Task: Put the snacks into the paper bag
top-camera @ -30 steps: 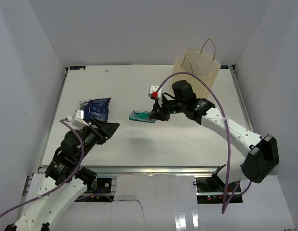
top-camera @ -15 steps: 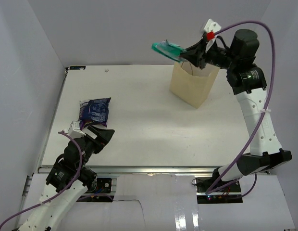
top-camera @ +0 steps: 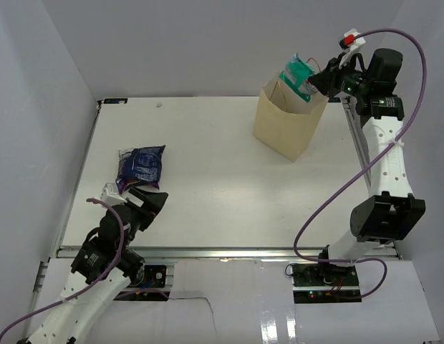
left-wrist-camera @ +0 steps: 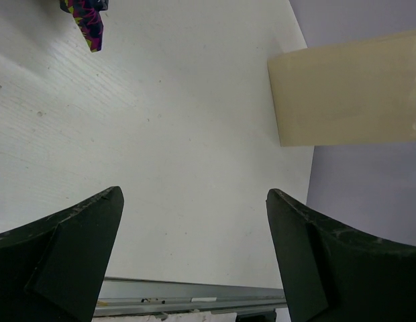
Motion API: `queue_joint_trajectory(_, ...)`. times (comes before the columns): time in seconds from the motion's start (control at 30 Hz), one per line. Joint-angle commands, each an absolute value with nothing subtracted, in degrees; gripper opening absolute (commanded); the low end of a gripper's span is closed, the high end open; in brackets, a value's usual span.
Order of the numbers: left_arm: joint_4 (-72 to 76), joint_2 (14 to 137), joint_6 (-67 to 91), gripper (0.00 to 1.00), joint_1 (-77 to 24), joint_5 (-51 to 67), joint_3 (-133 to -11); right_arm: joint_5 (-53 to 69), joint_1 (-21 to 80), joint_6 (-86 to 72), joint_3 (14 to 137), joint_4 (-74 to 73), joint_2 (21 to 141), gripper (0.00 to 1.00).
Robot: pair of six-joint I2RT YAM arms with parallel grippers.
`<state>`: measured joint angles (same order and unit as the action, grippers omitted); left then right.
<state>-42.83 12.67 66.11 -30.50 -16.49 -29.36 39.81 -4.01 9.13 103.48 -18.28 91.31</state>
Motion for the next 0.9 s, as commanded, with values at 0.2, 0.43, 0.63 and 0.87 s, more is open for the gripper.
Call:
queue_joint_trajectory(0.2, -43.33, 23.36, 66.98, 0.98, -30.67, -20.30, -34.88, 38.23, -4.13, 9.32, 97.39, -11.51, 91.67, 0.21)
queue_joint_trajectory(0.43, -41.93, 41.99, 61.27, 0.98, -29.97, -19.43, -44.46, 41.30, -5.71, 7.91, 98.17, -11.95, 89.30, 0.69)
queue_joint_trajectory(0.63, -40.08, 57.38, 54.58, 0.98, -14.70, -5.80, -50.10, 50.43, -7.56, 12.91, 97.65, -17.74, 83.85, 0.88)
queue_joint_trajectory(0.87, -36.04, 67.31, 56.25, 0.94, 2.26, 7.81, -50.80, 58.09, -7.56, 33.99, 90.71, -37.60, 77.18, 0.89)
